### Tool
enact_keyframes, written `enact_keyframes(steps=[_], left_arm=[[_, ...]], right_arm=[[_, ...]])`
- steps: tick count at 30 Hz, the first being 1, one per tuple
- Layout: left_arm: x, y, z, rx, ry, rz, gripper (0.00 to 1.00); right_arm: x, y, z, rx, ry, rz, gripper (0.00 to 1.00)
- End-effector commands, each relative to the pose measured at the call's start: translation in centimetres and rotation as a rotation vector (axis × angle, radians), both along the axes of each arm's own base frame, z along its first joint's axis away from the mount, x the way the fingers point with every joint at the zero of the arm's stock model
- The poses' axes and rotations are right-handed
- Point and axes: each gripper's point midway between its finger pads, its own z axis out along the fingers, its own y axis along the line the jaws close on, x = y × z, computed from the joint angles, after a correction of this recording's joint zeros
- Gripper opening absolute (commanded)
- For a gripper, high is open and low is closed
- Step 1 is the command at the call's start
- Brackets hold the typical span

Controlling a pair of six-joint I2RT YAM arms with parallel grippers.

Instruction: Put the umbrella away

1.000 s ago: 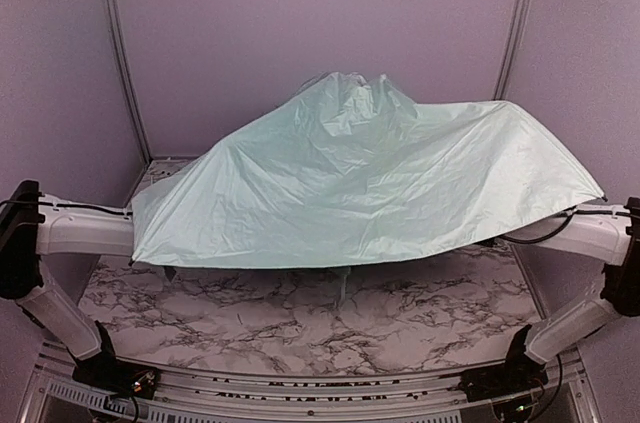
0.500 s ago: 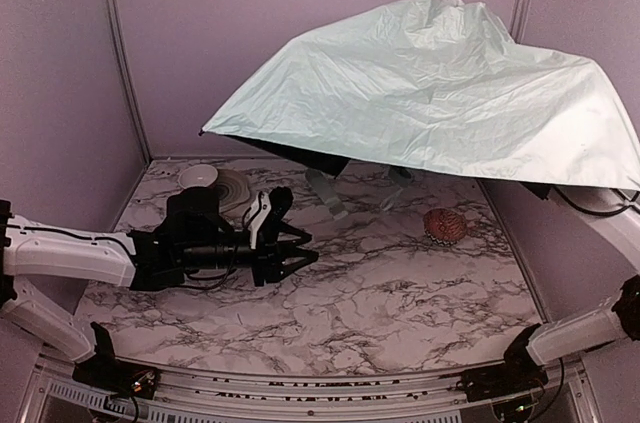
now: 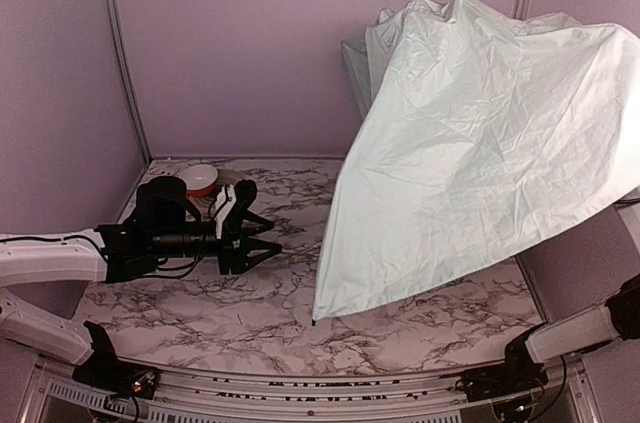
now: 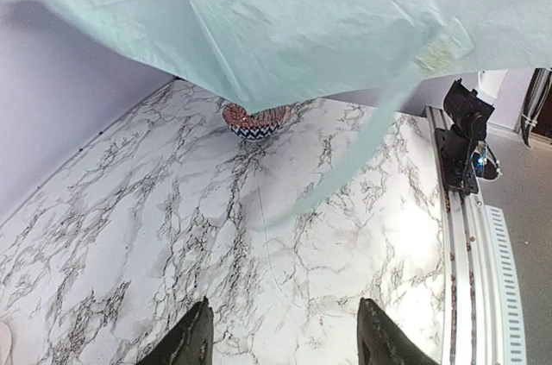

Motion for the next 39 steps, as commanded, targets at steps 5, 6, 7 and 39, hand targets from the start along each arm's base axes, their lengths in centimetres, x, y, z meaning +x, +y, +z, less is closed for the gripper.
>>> enact_keyframes(steps=[5,6,7,39], left_arm=[[-3.0,-3.1,1.7,0.022,-0.023,-0.177,0.62],[-4.2,-3.9,2.1,0.016,-0.025,-0.223,0.62],[-5.7,-4.8,2.5,0.007,-0.027,-0.275,0.62],[-8.1,-13.4,0.3,0.037,-0.077,-0.421,0.01]], right_arm=[[-4.0,2.9,-1.5,-0.053,0.028,0.325,0.00],[-4.1,3.0,-1.4,-0.044,0.031,0.340,0.00],[-4.1,3.2,-1.0,-0.029,0.019,0.355,0.00],[-0.1,6.5,0.9,0.025,-0.081,0.246,0.00]])
